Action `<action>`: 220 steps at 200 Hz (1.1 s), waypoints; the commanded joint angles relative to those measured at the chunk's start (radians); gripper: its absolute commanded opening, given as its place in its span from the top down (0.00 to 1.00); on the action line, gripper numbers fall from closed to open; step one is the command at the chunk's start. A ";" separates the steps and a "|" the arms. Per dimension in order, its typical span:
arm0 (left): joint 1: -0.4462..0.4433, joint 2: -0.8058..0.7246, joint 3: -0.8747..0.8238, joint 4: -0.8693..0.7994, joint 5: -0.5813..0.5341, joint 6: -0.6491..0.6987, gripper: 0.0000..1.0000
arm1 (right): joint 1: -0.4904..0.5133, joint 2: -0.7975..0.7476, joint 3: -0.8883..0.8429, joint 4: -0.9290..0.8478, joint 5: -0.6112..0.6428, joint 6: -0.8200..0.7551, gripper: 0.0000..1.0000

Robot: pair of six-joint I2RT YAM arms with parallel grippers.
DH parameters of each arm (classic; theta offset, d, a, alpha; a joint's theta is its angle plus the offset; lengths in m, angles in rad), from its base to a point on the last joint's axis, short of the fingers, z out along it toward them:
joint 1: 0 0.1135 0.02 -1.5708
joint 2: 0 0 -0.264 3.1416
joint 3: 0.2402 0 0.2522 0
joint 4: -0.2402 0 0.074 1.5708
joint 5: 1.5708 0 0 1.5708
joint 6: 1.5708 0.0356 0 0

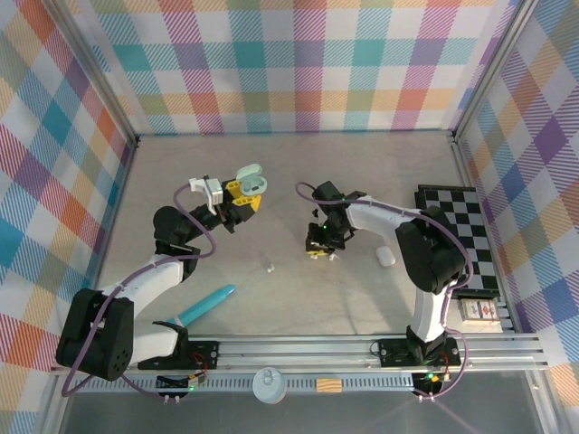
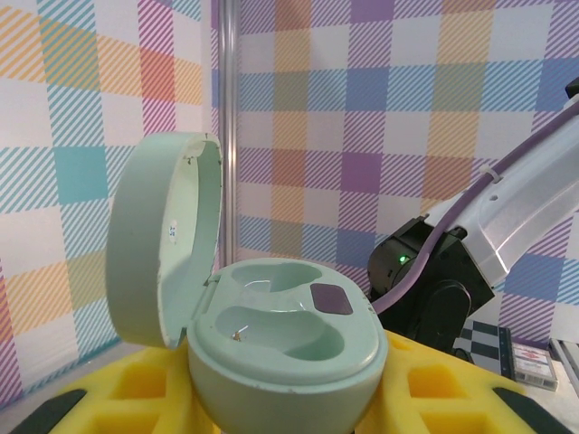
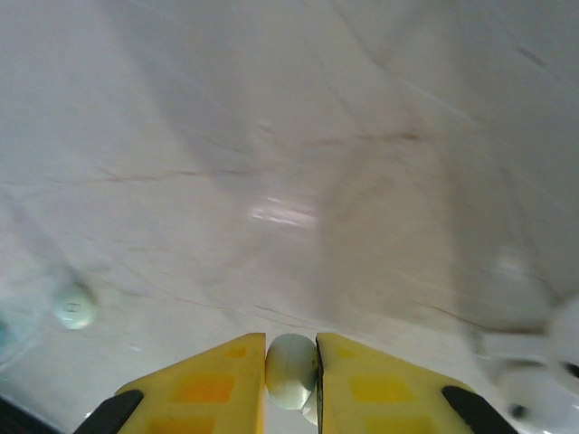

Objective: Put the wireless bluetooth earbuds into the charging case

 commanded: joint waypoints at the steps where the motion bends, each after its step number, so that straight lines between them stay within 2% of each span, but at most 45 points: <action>1: 0.012 -0.029 -0.015 0.051 0.012 -0.004 0.68 | -0.004 -0.005 0.019 -0.106 0.074 -0.077 0.80; 55: 0.014 -0.036 -0.015 0.019 0.003 0.024 0.68 | -0.004 0.035 0.071 -0.169 0.166 -0.117 0.78; 116: 0.015 -0.047 -0.010 0.004 0.007 0.027 0.68 | -0.004 0.056 0.072 -0.092 0.057 -0.105 0.78; 132: 0.015 -0.047 -0.010 0.004 0.009 0.027 0.68 | -0.004 0.061 0.075 -0.103 0.084 -0.105 0.77; 146: 0.015 -0.049 -0.009 0.001 0.008 0.027 0.68 | -0.004 0.057 0.078 -0.118 0.113 -0.109 0.68; 159: 0.017 -0.050 -0.008 -0.002 0.009 0.029 0.68 | -0.004 0.048 0.081 -0.131 0.135 -0.114 0.64; 220: 0.050 -0.043 0.000 -0.044 0.004 0.050 0.68 | 0.040 0.028 0.112 -0.176 0.257 -0.063 0.65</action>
